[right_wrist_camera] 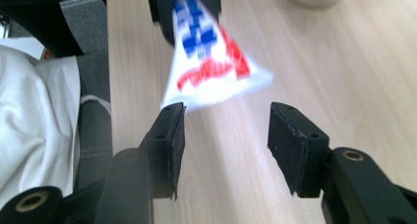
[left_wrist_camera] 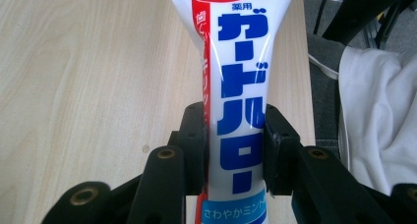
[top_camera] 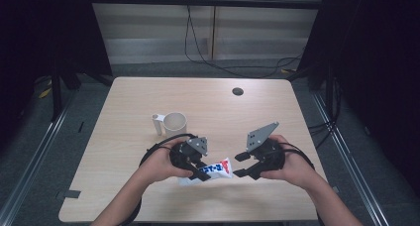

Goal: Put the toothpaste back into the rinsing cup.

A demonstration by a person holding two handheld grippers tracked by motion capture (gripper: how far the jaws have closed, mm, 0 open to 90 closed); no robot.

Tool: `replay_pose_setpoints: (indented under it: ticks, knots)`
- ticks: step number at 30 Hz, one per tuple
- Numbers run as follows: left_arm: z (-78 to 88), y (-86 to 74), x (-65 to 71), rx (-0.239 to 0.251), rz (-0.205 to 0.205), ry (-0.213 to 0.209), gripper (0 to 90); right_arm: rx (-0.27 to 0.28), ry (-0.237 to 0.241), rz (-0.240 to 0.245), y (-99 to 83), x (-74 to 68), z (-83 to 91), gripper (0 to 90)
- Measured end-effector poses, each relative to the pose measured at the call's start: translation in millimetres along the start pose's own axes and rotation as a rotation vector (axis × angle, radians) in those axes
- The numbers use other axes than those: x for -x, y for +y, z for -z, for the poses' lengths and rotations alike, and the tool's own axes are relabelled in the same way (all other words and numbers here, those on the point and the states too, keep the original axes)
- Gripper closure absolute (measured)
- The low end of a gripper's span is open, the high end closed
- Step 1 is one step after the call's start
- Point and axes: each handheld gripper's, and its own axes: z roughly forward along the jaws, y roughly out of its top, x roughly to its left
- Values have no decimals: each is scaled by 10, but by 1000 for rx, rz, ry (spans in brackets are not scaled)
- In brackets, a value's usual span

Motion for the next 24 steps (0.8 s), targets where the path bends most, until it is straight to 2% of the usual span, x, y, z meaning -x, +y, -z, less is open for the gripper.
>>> replay_pose_setpoints:
  ticks: [4,7,11,12,15,17,20,24]
  knots:
    - [-9,3,4,5,0,-6,672,-24,8,-33,-106,50,-131,519]
    - [-22,8,3,-1,-4,-9,671,-24,11,-37,-116,46,-201,598]
    - [-4,9,1,14,-7,-11,667,-11,14,-13,-49,25,-224,656]
    - [0,11,5,10,-13,-11,665,4,30,-15,-38,24,-221,672]
    - [-27,33,41,-20,-36,-6,660,48,42,-25,24,11,-192,680]
    - [-72,54,71,-44,-52,14,659,77,45,-11,102,-6,-171,687]
    - [-81,45,66,-27,-27,9,679,55,17,18,197,-37,-149,672]
    - [-20,10,63,23,-14,12,690,89,13,-1,193,-14,-114,593]
